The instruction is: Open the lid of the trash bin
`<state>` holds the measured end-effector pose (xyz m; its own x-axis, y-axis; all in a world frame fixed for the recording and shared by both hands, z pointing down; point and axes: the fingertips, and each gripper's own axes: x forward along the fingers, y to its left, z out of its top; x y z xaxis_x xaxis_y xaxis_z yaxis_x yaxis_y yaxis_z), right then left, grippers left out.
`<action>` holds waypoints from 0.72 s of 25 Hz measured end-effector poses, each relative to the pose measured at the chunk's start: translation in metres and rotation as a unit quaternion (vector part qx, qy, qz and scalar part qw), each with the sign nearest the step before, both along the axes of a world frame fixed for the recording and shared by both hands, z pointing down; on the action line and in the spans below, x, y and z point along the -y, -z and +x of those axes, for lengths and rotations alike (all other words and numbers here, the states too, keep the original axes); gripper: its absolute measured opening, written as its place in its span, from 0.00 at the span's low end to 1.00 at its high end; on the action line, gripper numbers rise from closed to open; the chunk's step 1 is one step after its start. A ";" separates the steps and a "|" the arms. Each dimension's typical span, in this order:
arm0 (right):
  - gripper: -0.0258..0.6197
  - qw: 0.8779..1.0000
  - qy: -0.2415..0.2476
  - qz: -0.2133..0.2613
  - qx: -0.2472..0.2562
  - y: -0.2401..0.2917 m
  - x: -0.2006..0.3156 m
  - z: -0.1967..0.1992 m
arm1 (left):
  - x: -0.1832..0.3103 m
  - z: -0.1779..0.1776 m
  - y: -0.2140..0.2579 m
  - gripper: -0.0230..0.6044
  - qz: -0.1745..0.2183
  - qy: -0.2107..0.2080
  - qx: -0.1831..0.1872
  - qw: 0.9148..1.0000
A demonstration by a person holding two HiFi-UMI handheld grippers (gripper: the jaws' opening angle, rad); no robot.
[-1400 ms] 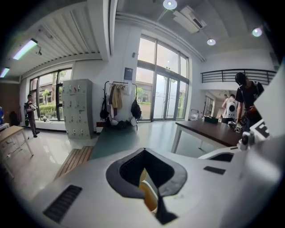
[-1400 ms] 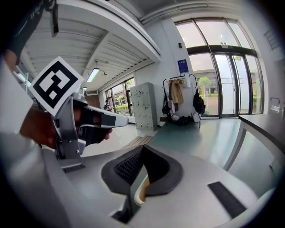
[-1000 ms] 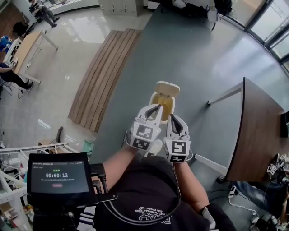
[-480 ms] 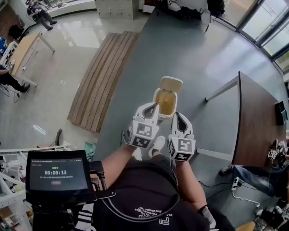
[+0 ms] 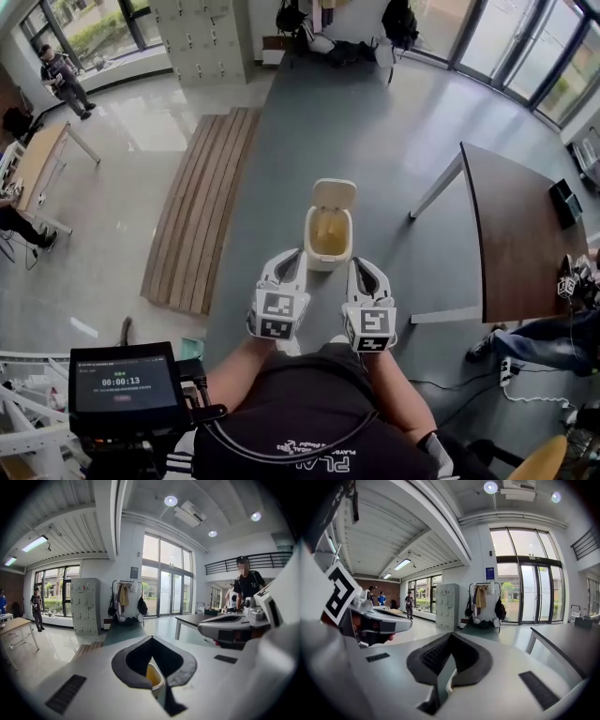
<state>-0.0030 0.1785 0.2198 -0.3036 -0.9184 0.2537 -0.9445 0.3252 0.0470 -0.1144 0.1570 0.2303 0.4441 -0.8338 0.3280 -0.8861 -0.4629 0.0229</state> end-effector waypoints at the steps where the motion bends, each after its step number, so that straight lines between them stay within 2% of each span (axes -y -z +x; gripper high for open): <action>1: 0.05 1.000 -0.001 0.005 0.001 0.003 -0.002 0.007 | -0.002 0.005 0.003 0.04 0.004 0.002 0.000 1.000; 7: 0.04 0.999 0.001 0.041 0.000 0.024 -0.018 0.030 | -0.019 0.028 0.034 0.04 0.036 0.014 -0.023 0.999; 9: 0.04 0.999 0.001 0.048 -0.002 0.028 -0.022 0.037 | -0.022 0.029 0.038 0.04 0.047 0.025 -0.015 0.998; 12: 0.04 0.999 -0.001 0.035 0.000 0.020 -0.028 0.052 | -0.025 0.032 0.035 0.04 0.042 0.038 -0.005 0.998; 18: 0.05 0.999 0.001 0.033 -0.004 0.021 -0.024 0.057 | -0.026 0.039 0.038 0.04 0.043 0.032 -0.003 0.999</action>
<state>0.0543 0.2025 0.1987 -0.3033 -0.9327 0.1954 -0.9435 0.3227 0.0757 -0.0756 0.1830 0.1920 0.3912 -0.8851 0.2520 -0.9137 -0.4063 -0.0088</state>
